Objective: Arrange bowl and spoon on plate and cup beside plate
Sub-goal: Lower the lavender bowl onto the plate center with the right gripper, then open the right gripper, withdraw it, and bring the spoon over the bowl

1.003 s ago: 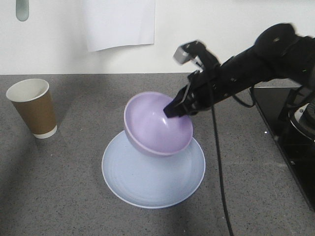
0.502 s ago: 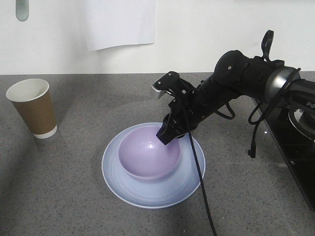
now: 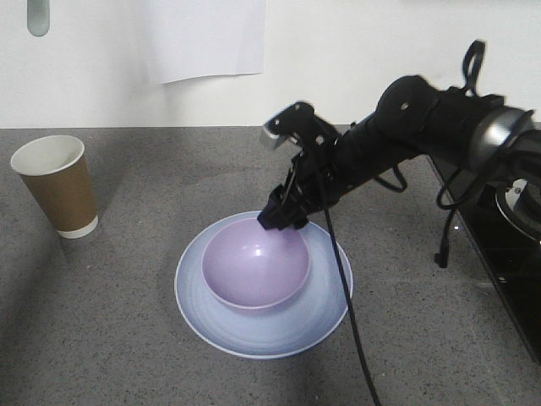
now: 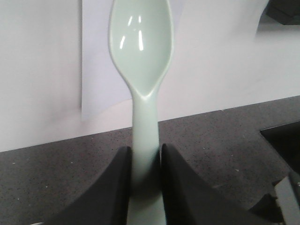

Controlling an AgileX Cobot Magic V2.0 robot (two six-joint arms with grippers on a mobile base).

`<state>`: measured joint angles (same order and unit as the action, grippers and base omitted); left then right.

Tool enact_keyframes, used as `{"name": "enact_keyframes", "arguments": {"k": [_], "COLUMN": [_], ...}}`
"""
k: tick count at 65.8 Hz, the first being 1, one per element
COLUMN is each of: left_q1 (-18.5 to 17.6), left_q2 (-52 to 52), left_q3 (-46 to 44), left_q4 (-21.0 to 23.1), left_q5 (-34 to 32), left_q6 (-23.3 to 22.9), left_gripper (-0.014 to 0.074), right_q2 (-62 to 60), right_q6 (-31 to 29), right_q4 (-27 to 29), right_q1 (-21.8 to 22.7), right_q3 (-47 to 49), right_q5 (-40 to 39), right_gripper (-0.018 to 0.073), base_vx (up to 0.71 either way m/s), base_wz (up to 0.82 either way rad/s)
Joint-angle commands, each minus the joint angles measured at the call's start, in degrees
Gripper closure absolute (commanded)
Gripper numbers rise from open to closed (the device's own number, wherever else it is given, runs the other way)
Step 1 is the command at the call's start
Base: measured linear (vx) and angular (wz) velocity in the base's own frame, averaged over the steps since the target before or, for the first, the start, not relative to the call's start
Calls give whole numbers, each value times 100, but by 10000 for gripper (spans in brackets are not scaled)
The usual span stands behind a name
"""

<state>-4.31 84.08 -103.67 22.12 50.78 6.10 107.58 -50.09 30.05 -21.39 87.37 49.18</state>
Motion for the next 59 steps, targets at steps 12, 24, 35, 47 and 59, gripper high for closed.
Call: {"name": "enact_keyframes", "arguments": {"k": [12, 24, 35, 47, 59], "left_q1": [-27, -27, -38, -342, -1222], "left_q2": [-176, -113, 167, 632, 1134], "left_q3": [-152, -152, -152, -147, -147], "left_q4": [293, 701, 1274, 1594, 1355], "left_q5": [-151, 675, 1596, 2059, 2059], "left_q6": [2, 268, 410, 414, 408], "left_gripper": [602, 602, 602, 602, 602], "right_q2": [-1695, -2898, -4035, -4865, -5029], "right_q6": [121, 596, 1257, 2378, 2818], "right_q4": [76, -318, -1387, -2601, -3409], "right_q1": [53, 53, 53, 53, 53], "right_q3": [153, 153, 135, 133, 133], "right_q5": [-383, -530, -998, -731, -17], "right_gripper": [119, 253, 492, 568, 566], "base_vx": [0, 0, 0, 0, 0], "base_wz": [0, 0, 0, 0, 0]}}
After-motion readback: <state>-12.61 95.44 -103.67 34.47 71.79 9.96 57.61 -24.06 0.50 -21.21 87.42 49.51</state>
